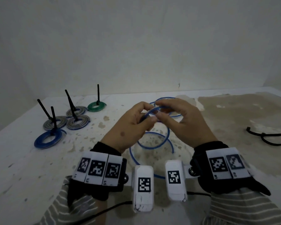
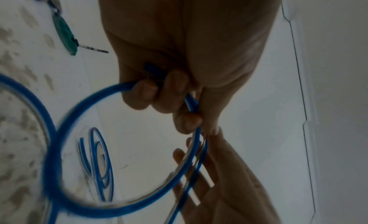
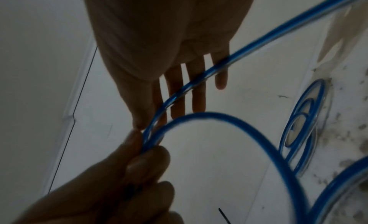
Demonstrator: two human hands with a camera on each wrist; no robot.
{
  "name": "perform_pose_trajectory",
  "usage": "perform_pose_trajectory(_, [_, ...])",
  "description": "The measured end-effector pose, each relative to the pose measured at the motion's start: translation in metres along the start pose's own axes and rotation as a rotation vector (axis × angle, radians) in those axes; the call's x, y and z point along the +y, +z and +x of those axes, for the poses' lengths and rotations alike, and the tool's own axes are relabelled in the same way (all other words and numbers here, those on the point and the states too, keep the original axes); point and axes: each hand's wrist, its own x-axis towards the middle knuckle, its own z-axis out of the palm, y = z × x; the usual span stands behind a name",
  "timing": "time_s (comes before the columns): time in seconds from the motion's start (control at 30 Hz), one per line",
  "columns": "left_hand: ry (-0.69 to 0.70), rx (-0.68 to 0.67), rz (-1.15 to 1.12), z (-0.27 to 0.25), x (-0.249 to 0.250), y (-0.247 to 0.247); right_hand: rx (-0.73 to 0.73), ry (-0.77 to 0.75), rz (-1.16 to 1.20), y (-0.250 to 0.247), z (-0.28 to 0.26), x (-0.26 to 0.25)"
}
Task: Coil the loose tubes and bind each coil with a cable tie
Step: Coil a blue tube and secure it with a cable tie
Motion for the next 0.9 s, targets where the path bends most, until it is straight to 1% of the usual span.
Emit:
perform_pose_trajectory(0.1, [-0.047, 0.007, -0.253, 0.002, 0.001, 0.000, -0.024, 0.057, 0.118, -0.001, 0.001, 0.000])
perform_pose_trajectory(0.13, [-0.049, 0.007, -0.299, 0.002, 0.001, 0.000, -0.035, 0.078, 0.159, 0.000, 0.001, 0.001])
perform_pose_trajectory(0.17, [-0.030, 0.005, -0.298, 0.002, 0.001, 0.001, -0.039, 0.097, 0.199, 0.000, 0.001, 0.000])
perform_pose_trajectory(0.27, [0.034, -0.030, -0.170, -0.001, 0.002, 0.004, 0.004, 0.139, 0.283, 0.001, 0.001, 0.002])
perform_pose_trajectory(0.43, [-0.055, -0.037, 0.008, -0.003, -0.001, -0.003, 0.020, 0.183, 0.381, 0.004, -0.001, 0.000])
perform_pose_trajectory(0.5, [-0.097, -0.031, 0.066, -0.005, -0.003, -0.005, 0.007, 0.233, 0.427, 0.005, -0.001, 0.000])
perform_pose_trajectory(0.6, [-0.157, -0.015, 0.052, -0.006, -0.005, -0.007, 0.000, 0.313, 0.454, 0.004, 0.000, 0.002])
perform_pose_trajectory(0.7, [-0.198, -0.036, 0.026, -0.006, -0.004, -0.006, 0.029, 0.336, 0.425, 0.003, 0.000, 0.006])
perform_pose_trajectory(0.9, [-0.264, -0.076, 0.008, -0.010, -0.009, -0.016, 0.217, 0.408, 0.447, -0.007, 0.004, 0.020])
